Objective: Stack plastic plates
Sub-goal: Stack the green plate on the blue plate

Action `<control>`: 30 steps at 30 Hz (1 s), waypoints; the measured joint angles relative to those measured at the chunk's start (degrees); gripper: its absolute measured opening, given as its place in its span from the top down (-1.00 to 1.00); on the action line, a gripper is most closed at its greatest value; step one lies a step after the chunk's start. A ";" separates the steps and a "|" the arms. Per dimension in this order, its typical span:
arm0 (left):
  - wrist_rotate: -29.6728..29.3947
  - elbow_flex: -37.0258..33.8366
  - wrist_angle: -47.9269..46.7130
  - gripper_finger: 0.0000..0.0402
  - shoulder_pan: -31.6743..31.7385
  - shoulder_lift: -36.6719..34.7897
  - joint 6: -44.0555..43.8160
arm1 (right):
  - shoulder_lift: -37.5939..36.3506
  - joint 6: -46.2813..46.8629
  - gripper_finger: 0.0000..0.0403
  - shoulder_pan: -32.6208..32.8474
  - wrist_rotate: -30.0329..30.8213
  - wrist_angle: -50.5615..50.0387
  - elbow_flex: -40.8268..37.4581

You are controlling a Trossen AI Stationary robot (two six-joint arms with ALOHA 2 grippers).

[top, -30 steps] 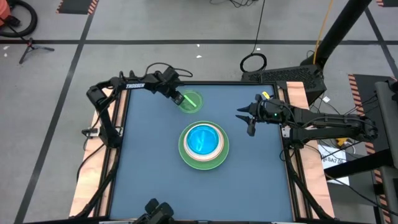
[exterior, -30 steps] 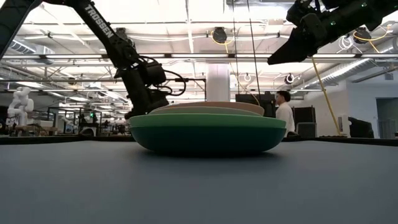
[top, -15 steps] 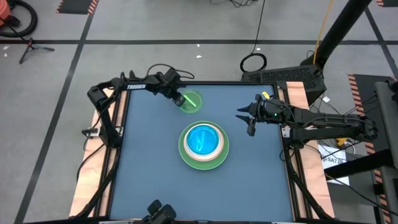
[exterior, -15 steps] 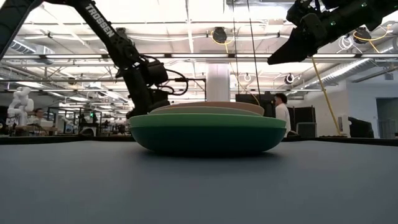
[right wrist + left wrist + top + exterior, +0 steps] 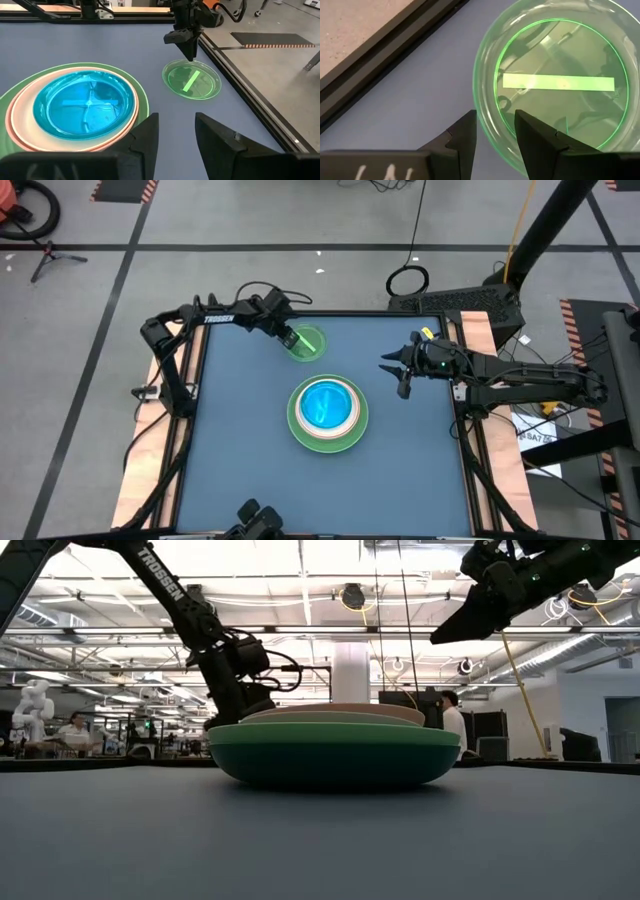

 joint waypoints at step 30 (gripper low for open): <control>-2.05 0.13 2.80 0.32 0.10 4.40 -2.47 | 0.02 0.04 0.39 0.00 0.00 -1.17 0.00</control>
